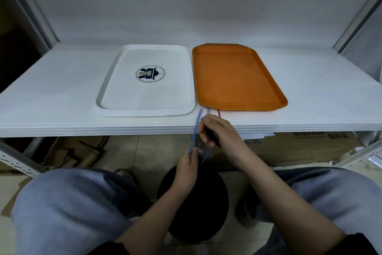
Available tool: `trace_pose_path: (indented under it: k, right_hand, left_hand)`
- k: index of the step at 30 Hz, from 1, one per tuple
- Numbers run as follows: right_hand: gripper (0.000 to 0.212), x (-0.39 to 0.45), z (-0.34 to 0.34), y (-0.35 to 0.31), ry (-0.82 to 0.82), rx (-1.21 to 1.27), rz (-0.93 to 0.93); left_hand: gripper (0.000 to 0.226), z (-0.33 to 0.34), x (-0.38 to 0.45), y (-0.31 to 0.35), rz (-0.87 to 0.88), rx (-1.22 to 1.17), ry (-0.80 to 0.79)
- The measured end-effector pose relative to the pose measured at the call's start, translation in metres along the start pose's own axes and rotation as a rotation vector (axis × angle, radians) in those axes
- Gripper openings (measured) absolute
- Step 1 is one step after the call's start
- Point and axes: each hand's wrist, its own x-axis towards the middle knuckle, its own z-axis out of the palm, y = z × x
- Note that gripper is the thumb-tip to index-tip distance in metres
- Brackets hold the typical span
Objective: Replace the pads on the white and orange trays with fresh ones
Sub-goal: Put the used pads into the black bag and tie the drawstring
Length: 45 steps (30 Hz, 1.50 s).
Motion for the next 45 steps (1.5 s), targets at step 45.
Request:
trace_pose_path:
  k: [45]
  right_hand:
    - [0.037, -0.015, -0.049, 0.088, -0.116, -0.797, 0.117]
  left_hand:
    - [0.046, -0.034, 0.020, 0.007, 0.053, 0.206, -0.412]
